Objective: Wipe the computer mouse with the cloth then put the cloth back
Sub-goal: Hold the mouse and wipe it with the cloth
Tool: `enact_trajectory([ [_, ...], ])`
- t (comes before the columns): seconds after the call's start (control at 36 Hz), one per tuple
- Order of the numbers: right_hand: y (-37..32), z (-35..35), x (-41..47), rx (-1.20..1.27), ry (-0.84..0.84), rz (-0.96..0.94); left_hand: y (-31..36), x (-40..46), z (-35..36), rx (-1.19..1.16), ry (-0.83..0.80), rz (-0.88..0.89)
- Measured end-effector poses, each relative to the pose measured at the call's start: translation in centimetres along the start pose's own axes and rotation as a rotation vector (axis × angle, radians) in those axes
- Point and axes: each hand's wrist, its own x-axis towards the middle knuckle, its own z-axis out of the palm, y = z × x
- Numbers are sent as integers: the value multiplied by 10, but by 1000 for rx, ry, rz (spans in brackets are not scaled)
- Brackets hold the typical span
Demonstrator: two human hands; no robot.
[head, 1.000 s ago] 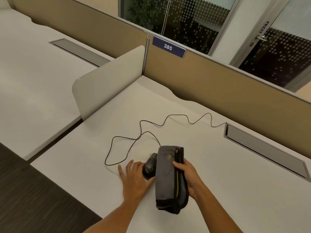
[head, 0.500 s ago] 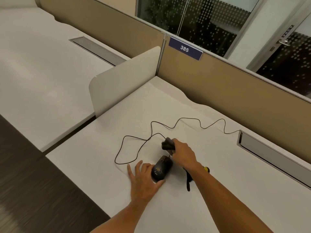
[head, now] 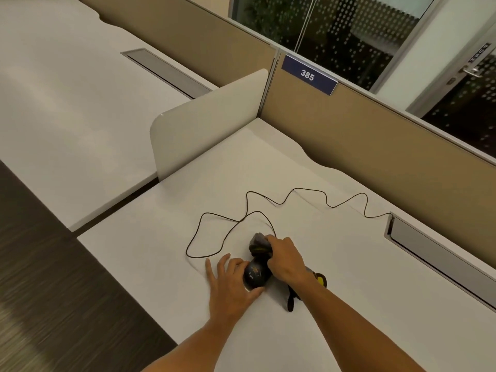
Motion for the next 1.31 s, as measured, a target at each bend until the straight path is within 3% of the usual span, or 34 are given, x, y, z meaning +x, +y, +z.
enact_trajectory([
  [0.5,-5,8,-40,145,-8,-167,9,1,-7,16,-12,-69],
  [0.86,13,17,-59,265,0,-285,12,-1,-14,9,18,-21],
  [1.31,29,0,-57,222,-293,-282,11,-4,-17,91,-36,-4],
])
